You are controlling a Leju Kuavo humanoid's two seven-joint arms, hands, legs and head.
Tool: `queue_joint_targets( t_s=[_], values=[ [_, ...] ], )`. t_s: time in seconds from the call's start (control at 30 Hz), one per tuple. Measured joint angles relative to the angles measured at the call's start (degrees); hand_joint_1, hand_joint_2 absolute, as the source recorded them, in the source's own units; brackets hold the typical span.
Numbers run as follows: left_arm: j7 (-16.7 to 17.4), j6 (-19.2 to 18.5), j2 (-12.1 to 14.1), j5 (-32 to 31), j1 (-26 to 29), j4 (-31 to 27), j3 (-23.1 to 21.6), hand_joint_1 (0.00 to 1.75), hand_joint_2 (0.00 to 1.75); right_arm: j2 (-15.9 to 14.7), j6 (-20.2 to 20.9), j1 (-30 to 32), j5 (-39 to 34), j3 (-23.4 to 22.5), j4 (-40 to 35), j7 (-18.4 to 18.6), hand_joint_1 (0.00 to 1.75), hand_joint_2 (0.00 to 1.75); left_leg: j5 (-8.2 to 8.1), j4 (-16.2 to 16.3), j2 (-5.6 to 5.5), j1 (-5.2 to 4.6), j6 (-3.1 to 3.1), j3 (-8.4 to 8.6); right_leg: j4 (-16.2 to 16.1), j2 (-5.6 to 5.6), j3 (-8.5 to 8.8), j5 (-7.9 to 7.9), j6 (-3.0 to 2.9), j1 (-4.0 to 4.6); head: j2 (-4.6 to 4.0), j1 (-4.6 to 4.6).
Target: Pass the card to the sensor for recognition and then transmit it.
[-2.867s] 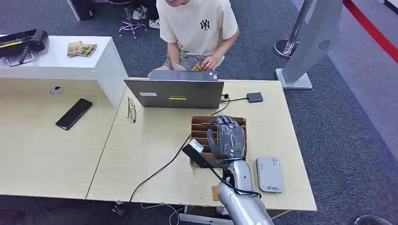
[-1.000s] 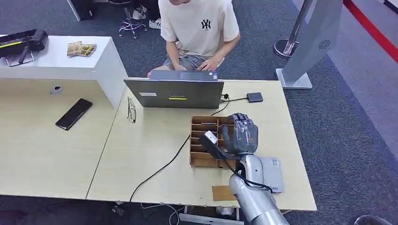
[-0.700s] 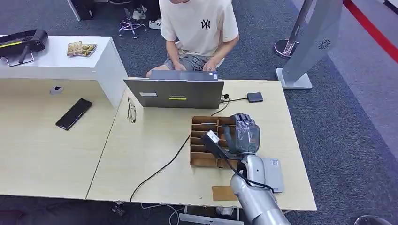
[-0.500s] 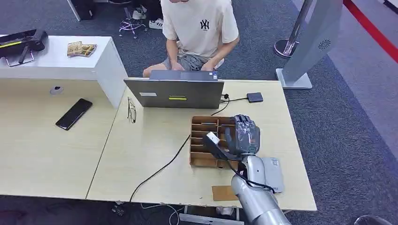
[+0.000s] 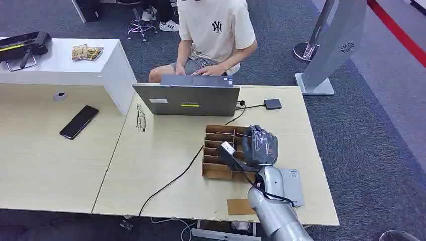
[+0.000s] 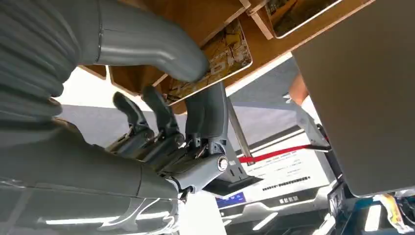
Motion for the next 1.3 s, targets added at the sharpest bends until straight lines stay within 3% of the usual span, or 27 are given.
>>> queue_joint_targets(
  t_s=[0.37,0.57,0.87,1.3],
  values=[
    [0.00,-0.02,0.00,-0.02,0.00,0.00,0.00,0.00,1.75,-0.04,0.00,-0.56,-3.33,0.00,0.74,-1.75,1.75,1.75,0.00,0.00,0.00,0.00,0.00,0.00,0.00,0.00,0.01,0.01,0.00,0.00,0.00,0.00],
    [-0.13,0.00,0.00,-0.02,0.01,0.00,0.00,0.00,1.75,-0.20,0.71,-1.80,-14.56,0.20,1.40,-6.47,1.75,1.75,0.00,0.00,0.00,0.00,0.00,0.00,0.00,0.00,0.00,0.01,0.01,0.00,0.00,0.00],
    [1.03,2.21,-0.22,-0.02,0.11,0.00,0.81,0.00,1.75,-1.68,8.92,-1.72,-32.29,1.92,-6.91,-11.96,1.75,1.75,0.00,0.00,0.01,0.00,0.00,0.00,0.00,0.02,-0.02,0.01,0.01,0.00,0.00,-0.02],
    [1.25,2.67,-0.30,-0.02,0.22,0.00,1.55,0.00,1.75,-3.06,10.27,-0.73,-34.46,2.95,-14.71,-12.35,1.75,1.75,0.00,0.00,0.01,0.01,0.00,-0.01,0.00,0.02,-0.03,0.01,0.01,0.01,0.00,-0.02]
  ],
)
